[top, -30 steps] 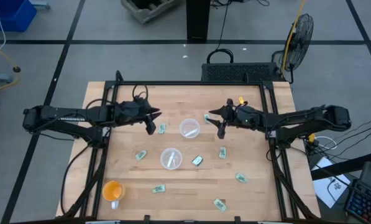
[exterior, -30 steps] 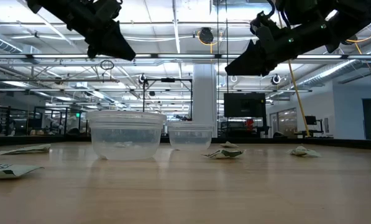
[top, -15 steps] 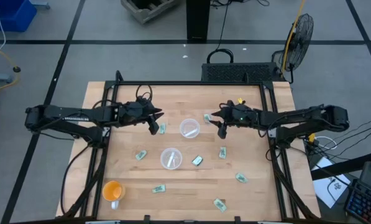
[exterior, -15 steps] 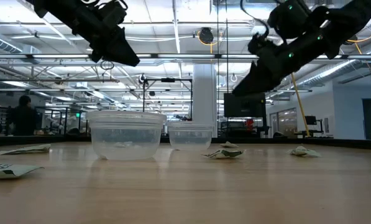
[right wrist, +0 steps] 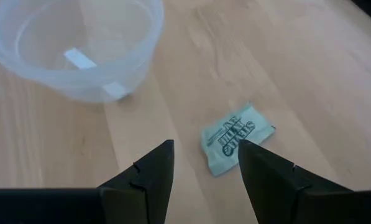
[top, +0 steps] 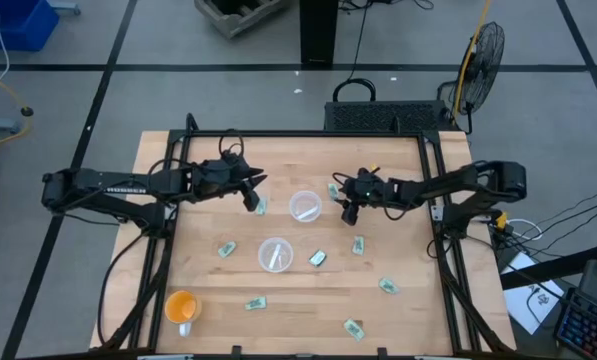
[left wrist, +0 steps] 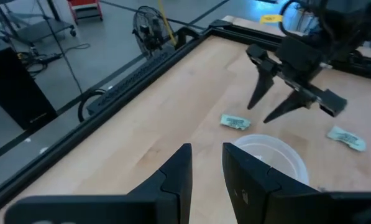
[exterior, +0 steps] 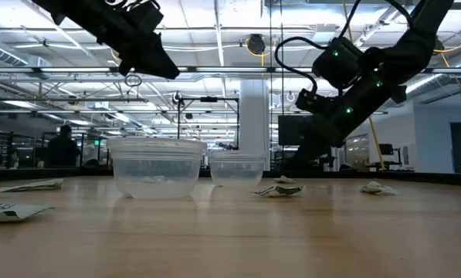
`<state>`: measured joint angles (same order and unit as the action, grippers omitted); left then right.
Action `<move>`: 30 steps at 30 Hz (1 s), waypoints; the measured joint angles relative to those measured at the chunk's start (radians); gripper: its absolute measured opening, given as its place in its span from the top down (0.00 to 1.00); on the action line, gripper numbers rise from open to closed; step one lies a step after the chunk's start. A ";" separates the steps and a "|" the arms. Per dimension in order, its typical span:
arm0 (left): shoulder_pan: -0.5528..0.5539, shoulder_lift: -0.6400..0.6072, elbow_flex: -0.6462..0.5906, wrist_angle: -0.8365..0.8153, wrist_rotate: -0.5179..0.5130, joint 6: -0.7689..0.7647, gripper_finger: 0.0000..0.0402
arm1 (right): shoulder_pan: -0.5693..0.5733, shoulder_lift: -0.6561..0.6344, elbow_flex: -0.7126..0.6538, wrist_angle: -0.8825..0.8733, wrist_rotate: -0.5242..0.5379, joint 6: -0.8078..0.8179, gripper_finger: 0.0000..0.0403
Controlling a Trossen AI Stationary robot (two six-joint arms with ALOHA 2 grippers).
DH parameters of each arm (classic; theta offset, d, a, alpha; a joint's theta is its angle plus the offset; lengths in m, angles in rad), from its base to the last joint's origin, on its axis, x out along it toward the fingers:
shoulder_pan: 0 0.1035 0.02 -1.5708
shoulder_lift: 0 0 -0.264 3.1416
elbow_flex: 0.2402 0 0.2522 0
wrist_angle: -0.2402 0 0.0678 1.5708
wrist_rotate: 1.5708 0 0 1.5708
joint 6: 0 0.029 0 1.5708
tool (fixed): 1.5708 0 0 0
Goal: Pick and place Stevia / Truvia into bins
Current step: Put the stevia packet into the top transparent container
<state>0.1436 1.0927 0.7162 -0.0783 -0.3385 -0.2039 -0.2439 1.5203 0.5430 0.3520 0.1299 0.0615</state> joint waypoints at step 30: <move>0.033 0.000 0.000 -0.004 0.000 -0.001 0.77 | -0.041 0.203 0.004 0.205 -0.005 -0.081 0.58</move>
<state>0.1764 1.0927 0.7162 -0.0826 -0.3389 -0.2047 -0.2848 1.7229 0.5472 0.5574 0.1251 -0.0191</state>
